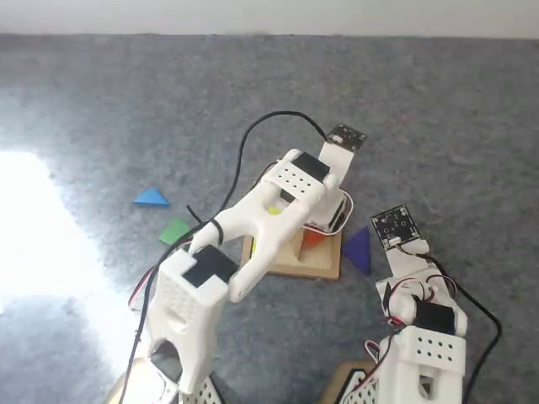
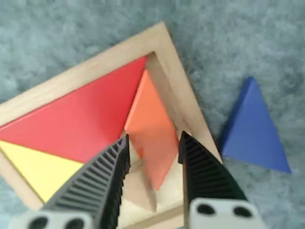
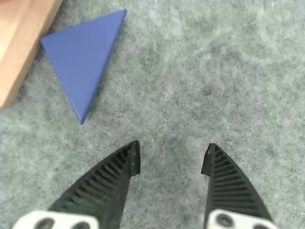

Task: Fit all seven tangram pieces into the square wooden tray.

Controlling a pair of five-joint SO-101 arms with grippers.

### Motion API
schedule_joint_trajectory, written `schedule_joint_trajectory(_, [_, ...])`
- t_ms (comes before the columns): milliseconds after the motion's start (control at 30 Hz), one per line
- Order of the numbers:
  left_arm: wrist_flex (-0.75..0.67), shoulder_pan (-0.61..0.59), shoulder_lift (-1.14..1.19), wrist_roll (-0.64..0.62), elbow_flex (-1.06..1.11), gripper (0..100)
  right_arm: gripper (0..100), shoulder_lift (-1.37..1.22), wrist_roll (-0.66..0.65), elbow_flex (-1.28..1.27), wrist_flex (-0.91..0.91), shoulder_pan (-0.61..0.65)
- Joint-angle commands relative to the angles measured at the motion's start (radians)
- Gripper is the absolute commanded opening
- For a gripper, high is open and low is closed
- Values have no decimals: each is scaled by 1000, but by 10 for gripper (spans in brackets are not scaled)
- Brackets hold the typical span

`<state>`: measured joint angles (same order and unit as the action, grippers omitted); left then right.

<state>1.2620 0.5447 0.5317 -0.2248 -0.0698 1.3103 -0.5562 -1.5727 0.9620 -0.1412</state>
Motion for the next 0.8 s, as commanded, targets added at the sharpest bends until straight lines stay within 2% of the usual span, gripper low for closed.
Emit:
schedule_joint_trajectory(0, [-8, 8, 63, 9, -107, 159, 216, -4, -8, 3, -12, 7])
schedule_joint_trajectory(300, [104, 86, 103, 55, -332, 159, 216, -4, -9, 3, -13, 7])
schedule_joint_trajectory(533, [247, 43, 101, 52, -513, 162, 216, -4, -9, 3, -12, 7])
schedule_joint_trajectory(767, [359, -74, 61, 61, -587, 159, 216, -4, -9, 3, -12, 7])
